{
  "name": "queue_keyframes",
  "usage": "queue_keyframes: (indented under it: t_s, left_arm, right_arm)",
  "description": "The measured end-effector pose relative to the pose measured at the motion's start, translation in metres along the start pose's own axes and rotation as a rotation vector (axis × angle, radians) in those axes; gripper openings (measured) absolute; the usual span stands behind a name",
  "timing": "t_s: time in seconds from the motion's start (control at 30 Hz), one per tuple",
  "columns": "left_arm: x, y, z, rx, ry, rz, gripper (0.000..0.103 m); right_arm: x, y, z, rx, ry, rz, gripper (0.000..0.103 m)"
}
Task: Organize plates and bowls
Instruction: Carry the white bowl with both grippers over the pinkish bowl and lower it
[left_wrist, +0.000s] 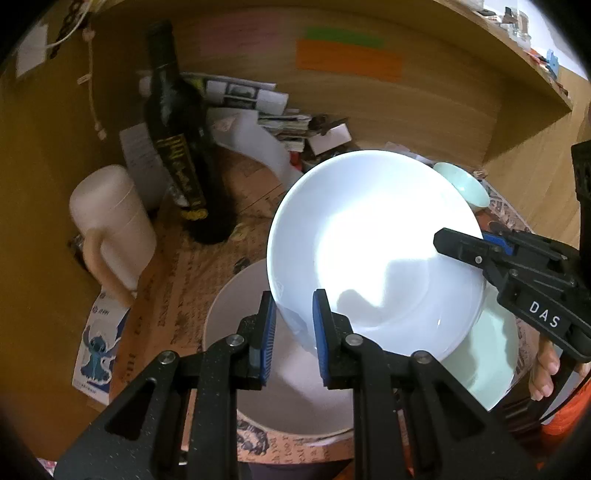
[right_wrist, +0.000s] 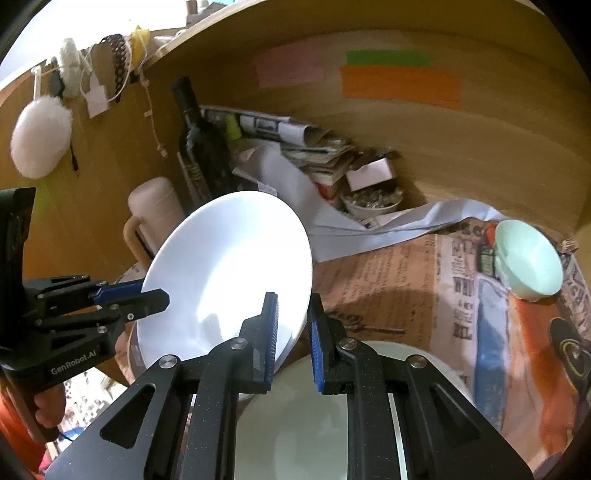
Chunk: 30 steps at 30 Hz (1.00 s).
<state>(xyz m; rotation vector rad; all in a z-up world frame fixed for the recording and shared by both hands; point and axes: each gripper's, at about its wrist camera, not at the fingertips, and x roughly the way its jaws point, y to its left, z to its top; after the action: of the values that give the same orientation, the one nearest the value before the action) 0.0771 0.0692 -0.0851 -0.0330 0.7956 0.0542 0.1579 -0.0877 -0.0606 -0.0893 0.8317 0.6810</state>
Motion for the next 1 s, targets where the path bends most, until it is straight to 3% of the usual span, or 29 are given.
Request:
queue_keyframes:
  t_s: [0.6,1.0]
  left_arm:
    - [-0.004,0.040,-0.032,-0.070,0.022,0.072,0.020]
    - [0.008,0.045,-0.042,-0.058,0.048,0.084,0.020]
  right_arm:
    - [0.041,0.032,-0.015,-0.025,0.127,0.082,0.014]
    - [0.054,0.035,-0.020,-0.041,0.182,0.059,0.016]
